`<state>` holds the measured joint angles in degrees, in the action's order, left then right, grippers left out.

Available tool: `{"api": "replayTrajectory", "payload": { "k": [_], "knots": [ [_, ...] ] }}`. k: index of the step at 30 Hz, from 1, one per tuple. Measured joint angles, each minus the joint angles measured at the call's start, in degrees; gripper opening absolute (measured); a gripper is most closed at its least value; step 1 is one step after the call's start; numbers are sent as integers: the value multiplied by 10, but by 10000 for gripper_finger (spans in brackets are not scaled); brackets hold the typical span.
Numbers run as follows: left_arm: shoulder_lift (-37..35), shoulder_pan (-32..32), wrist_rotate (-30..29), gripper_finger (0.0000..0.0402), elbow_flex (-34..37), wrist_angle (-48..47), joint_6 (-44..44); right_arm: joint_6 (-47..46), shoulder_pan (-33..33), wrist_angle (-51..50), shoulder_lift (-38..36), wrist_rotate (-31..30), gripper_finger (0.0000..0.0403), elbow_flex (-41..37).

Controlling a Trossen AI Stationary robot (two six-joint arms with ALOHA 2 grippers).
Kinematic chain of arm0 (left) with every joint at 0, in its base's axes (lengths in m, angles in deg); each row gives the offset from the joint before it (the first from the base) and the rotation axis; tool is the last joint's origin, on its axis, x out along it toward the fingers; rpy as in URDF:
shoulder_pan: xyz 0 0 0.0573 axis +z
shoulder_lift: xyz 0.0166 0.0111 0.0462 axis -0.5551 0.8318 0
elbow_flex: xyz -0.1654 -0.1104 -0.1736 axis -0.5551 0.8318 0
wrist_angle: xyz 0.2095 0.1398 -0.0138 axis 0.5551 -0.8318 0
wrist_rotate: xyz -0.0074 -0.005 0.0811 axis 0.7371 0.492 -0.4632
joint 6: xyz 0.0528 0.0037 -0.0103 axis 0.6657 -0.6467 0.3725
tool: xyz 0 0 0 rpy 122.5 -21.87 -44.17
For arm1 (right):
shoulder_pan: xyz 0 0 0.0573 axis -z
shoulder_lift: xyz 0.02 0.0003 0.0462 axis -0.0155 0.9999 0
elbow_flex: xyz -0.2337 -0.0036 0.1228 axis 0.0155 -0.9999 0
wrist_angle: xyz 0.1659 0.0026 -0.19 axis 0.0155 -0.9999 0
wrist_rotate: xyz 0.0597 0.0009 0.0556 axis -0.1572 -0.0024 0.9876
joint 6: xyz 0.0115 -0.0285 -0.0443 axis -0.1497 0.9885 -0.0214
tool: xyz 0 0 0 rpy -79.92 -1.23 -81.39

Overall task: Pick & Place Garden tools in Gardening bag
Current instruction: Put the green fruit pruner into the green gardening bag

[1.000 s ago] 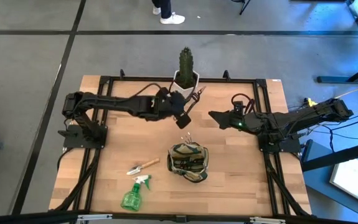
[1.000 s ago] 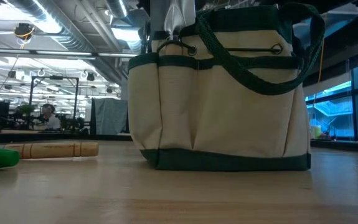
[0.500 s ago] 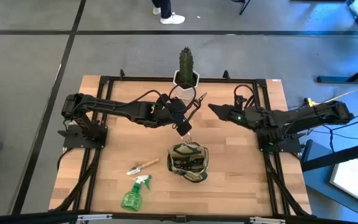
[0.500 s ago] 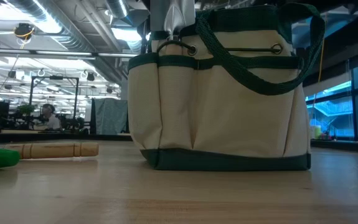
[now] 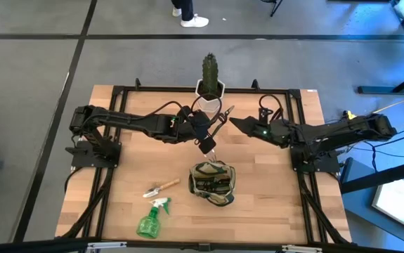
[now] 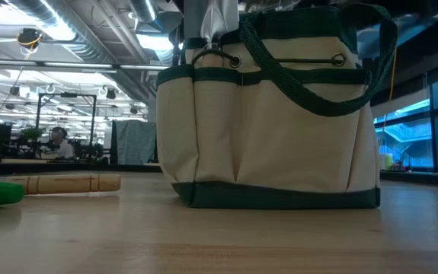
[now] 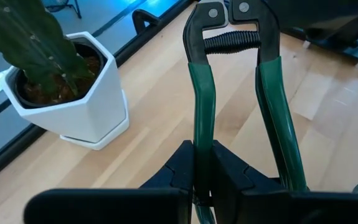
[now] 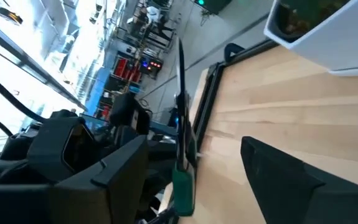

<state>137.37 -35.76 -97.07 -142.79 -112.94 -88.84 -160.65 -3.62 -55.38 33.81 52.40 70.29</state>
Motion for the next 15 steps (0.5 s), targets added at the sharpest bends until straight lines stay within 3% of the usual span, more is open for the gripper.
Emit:
{"api": "replayTrajectory", "payload": {
  "k": [15],
  "knots": [
    [0, 3, 10, 20, 0, 0, 8, -8, 9, 67, 53, 0, 251, 0]
  ]
}}
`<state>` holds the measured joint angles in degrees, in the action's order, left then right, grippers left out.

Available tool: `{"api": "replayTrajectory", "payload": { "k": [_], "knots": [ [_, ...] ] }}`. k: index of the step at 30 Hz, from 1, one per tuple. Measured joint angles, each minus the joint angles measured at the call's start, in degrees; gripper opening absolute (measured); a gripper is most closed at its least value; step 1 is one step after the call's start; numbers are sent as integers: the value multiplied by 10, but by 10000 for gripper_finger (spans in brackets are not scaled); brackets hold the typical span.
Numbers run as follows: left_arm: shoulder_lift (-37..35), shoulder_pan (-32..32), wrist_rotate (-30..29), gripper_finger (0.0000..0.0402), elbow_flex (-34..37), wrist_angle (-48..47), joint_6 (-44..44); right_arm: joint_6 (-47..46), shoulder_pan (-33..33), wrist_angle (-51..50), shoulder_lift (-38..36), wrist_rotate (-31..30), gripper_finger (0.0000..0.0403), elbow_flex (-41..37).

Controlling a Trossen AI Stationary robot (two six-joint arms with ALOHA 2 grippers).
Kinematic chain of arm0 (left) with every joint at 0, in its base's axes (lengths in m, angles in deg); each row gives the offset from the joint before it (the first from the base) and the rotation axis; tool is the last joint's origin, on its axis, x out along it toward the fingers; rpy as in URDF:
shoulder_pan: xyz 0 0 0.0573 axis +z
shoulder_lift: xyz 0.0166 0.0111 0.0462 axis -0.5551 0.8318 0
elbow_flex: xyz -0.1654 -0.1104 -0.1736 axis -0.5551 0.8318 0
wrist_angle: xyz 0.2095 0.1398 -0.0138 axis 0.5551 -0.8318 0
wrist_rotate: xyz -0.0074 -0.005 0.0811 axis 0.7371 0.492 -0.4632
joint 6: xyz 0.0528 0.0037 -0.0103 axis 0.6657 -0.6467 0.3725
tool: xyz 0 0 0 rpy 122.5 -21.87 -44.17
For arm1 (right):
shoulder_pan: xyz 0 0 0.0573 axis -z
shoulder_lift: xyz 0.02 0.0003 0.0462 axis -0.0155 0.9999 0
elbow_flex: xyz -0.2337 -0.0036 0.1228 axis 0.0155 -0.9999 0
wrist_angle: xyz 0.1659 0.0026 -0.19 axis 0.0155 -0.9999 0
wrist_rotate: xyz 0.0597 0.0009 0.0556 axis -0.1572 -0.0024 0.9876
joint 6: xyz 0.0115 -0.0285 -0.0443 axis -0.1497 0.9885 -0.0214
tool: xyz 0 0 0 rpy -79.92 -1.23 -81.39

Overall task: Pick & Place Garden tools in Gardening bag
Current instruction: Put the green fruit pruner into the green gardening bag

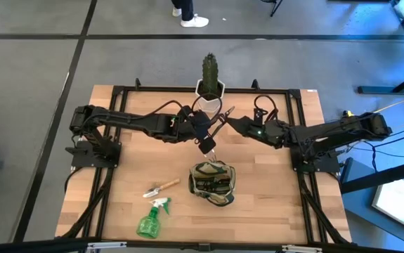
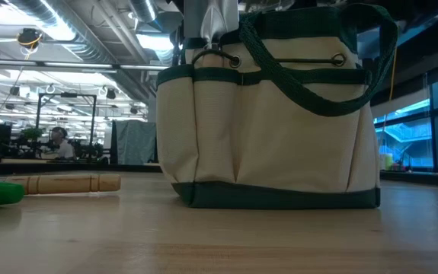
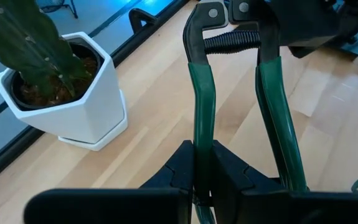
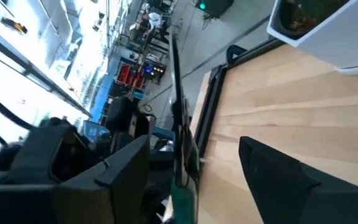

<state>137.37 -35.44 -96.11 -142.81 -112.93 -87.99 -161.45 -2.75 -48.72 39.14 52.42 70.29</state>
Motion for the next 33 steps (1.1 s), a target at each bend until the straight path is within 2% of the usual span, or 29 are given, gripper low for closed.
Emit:
{"api": "replayTrajectory", "payload": {
  "k": [12, 23, 33],
  "knots": [
    [0, 12, -4, 20, 0, 2, 0, -1, 14, 20, 7, 34, 206, 0],
    [0, 12, 7, 20, 0, 22, 15, 25, 23, 85, 36, 49, 208, 0],
    [0, 11, 9, 20, 0, 22, 22, 31, 25, 51, 40, 50, 203, 24]
  ]
}}
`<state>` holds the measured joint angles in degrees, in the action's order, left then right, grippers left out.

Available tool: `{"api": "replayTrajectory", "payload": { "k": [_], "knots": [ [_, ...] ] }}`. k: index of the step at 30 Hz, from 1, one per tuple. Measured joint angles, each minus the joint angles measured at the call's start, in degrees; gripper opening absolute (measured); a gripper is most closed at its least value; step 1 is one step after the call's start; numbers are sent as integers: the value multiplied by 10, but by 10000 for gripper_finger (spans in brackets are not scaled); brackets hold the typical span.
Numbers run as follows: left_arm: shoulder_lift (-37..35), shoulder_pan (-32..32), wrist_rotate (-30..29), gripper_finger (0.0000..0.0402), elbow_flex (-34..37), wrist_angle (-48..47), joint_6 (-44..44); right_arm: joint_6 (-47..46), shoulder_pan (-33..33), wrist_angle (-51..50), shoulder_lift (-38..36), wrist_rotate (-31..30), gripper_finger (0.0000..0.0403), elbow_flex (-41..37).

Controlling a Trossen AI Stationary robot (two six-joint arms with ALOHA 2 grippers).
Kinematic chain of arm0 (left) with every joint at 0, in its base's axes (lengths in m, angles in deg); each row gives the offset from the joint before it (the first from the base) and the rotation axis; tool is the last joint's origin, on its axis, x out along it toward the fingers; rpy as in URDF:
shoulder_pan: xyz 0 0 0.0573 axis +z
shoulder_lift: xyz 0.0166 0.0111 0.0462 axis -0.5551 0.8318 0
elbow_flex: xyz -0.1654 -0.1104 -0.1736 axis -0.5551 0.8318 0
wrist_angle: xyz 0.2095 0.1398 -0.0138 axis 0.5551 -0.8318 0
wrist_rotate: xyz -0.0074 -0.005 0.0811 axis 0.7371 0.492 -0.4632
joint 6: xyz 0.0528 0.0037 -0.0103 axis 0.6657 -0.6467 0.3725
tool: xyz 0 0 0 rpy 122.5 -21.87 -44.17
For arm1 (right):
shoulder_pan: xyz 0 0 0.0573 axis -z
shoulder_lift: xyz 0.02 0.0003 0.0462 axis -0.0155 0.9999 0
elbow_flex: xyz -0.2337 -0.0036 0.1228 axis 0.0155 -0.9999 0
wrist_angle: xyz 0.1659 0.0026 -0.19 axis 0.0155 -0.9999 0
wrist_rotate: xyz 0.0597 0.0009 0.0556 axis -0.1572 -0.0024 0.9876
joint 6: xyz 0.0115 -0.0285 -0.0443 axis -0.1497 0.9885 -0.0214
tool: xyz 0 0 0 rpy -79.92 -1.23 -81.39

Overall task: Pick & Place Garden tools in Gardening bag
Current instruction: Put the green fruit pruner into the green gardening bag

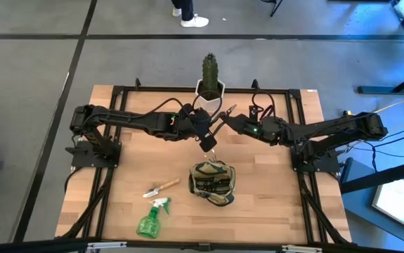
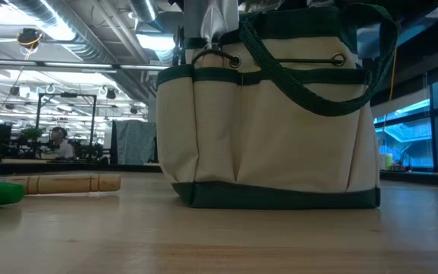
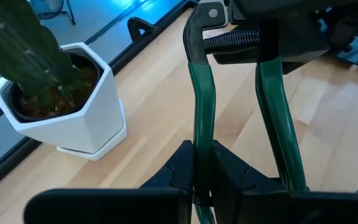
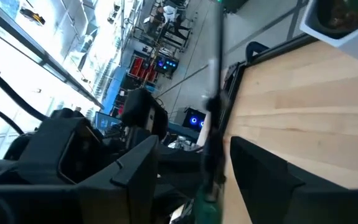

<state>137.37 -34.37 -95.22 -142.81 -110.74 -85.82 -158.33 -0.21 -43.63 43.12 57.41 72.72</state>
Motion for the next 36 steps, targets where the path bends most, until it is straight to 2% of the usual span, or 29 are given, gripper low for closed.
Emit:
{"api": "replayTrajectory", "payload": {
  "k": [6, 17, 21, 27, 31, 33, 36],
  "knots": [
    [0, 0, -2, 20, 0, 0, 1, 9, 1, -25, 0, 15, 160, 13],
    [0, -1, -5, 20, 0, -2, 9, 9, 2, -35, 0, 43, 33, 13],
    [0, -1, 7, 27, 0, -9, 9, 9, 2, -51, 0, 65, 30, 14],
    [-19, -1, 65, 83, 0, -36, 24, 31, 1, -64, 0, 140, 30, 15],
    [-49, -5, 78, 100, 0, -54, 7, 57, 1, -64, 0, 188, 30, 15],
    [-65, -8, 91, 100, 0, -42, 4, 76, 1, -62, -1, 216, 30, 16],
    [-90, -11, 127, 98, 0, 6, 4, 119, 3, -58, 0, 294, 30, 15]
  ]
}}
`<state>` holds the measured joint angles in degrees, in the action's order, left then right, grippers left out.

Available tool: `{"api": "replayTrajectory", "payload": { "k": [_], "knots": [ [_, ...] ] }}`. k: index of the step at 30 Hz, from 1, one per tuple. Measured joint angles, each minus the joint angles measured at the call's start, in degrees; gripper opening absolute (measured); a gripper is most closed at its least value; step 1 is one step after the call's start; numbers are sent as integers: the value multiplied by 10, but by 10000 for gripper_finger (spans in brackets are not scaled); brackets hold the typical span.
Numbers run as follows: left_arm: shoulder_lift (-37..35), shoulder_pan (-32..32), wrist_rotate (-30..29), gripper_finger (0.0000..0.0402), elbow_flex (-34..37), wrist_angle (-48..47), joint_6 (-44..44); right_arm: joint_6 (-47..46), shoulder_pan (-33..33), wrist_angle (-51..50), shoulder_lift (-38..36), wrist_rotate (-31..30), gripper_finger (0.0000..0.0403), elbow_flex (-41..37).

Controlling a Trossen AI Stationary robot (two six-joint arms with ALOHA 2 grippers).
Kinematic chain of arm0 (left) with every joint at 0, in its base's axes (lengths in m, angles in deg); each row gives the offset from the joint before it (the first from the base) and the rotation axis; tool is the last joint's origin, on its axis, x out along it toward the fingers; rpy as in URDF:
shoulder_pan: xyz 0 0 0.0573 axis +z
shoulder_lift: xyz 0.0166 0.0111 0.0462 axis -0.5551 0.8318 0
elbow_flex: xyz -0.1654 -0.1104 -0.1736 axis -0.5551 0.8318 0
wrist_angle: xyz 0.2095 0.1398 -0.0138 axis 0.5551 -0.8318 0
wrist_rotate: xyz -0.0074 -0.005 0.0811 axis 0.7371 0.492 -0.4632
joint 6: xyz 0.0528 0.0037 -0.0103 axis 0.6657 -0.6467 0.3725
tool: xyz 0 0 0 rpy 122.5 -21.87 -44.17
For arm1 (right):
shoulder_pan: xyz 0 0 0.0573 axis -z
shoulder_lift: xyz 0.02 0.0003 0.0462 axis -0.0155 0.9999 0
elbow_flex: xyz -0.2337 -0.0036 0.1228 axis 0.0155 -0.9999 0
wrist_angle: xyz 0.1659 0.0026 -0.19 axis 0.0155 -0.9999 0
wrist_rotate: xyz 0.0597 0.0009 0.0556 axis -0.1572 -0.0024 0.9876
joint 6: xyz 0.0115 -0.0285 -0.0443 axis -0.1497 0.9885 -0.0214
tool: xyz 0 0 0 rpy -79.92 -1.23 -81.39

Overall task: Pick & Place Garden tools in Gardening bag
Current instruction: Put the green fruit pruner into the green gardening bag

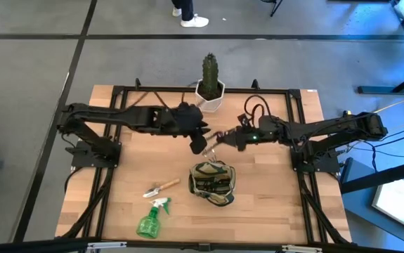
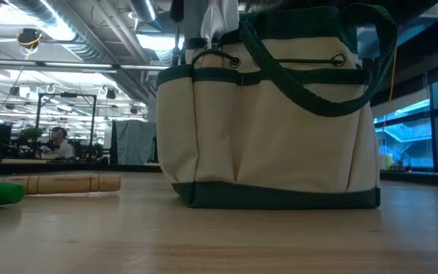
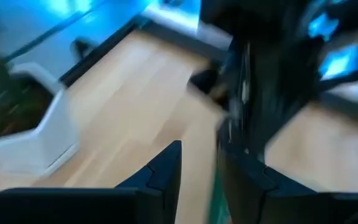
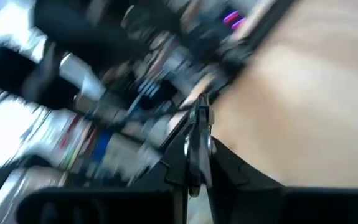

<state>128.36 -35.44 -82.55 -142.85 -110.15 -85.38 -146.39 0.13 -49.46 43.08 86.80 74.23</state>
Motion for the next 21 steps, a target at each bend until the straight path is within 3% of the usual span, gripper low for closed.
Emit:
{"api": "replayTrajectory", "payload": {
  "k": [9, 16, 21],
  "knots": [
    [-12, 4, 218, 90, 0, 86, -58, 66, 8, 21, -21, 195, 30, 0],
    [-12, -22, 259, 88, 0, 84, -100, 81, 19, 17, -38, 369, 30, -1],
    [4, -52, 312, 90, 1, 94, -152, 89, 18, 2, -45, 418, 30, -1]
  ]
}}
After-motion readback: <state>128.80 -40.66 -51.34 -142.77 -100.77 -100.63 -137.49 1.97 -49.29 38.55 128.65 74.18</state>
